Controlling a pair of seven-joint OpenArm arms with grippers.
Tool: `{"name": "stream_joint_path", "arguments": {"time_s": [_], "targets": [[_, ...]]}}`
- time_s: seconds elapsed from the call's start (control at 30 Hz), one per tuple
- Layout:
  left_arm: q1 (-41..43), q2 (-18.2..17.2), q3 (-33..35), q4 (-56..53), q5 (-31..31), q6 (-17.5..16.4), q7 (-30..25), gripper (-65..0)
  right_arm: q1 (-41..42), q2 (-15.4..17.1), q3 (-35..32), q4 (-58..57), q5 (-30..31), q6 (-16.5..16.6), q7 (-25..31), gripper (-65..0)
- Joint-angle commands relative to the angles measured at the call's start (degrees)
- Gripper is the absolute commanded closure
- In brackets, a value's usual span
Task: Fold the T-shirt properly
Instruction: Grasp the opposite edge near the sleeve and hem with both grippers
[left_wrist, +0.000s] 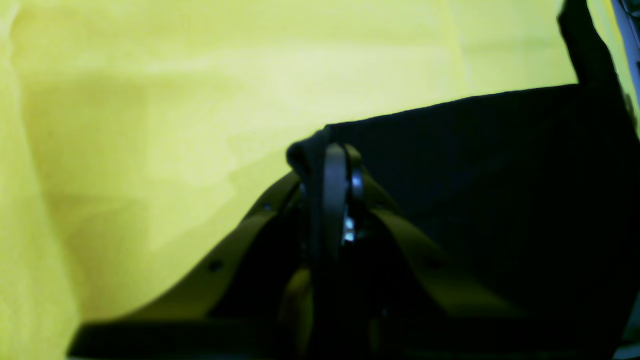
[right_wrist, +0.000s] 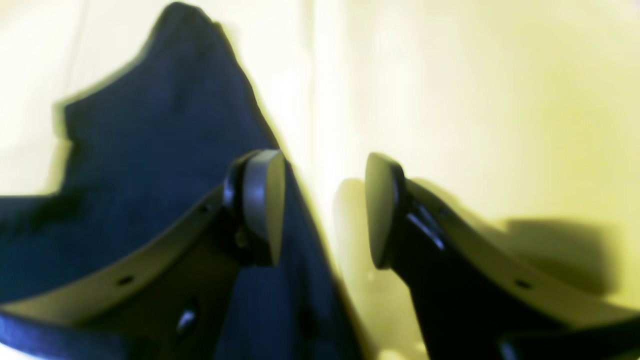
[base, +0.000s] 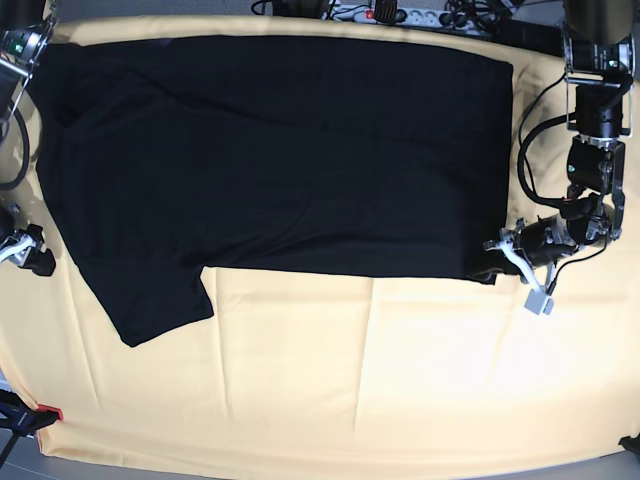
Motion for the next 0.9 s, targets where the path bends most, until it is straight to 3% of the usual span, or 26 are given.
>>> {"name": "stream_joint_path", "arguments": {"time_s": [0.0, 0.2, 0.57, 0.63, 0.73, 0.87], "targets": [[-1.44, -0.98, -0.35, 0.79, -1.14, -0.35, -1.14, 0.0, 3.52, 1.73, -0.44, -2.75, 2.19, 1.18, 0.02, -28.9], [-1.42, -0.98, -0.35, 0.79, -1.16, -0.35, -1.11, 0.0, 12.96, 1.7, -4.96, -17.97, 3.78, 2.86, -3.52, -28.9], [-1.44, -1.01, -0.35, 0.79, -1.18, -0.35, -1.11, 0.0, 12.66, -2.4, -8.2, -18.64, 3.76, 4.21, -2.69, -28.5], [-1.44, -0.98, -0.35, 0.79, -1.16, -0.37, -1.14, 0.0, 12.63, -2.45, -8.2, -18.64, 3.74, 4.21, -1.05, -23.7], [-1.46, -1.01, -0.35, 0.79, -1.18, -0.81, -1.66, 0.0, 12.66, -2.23, -8.17, -18.56, 3.72, 4.21, -0.46, -2.0], [-1.77, -0.98, -0.35, 0.79, -1.11, -3.28, -4.24, 0.0, 12.81, -2.03, -8.17, -17.66, 3.54, 4.21, -0.42, 0.0]]}}
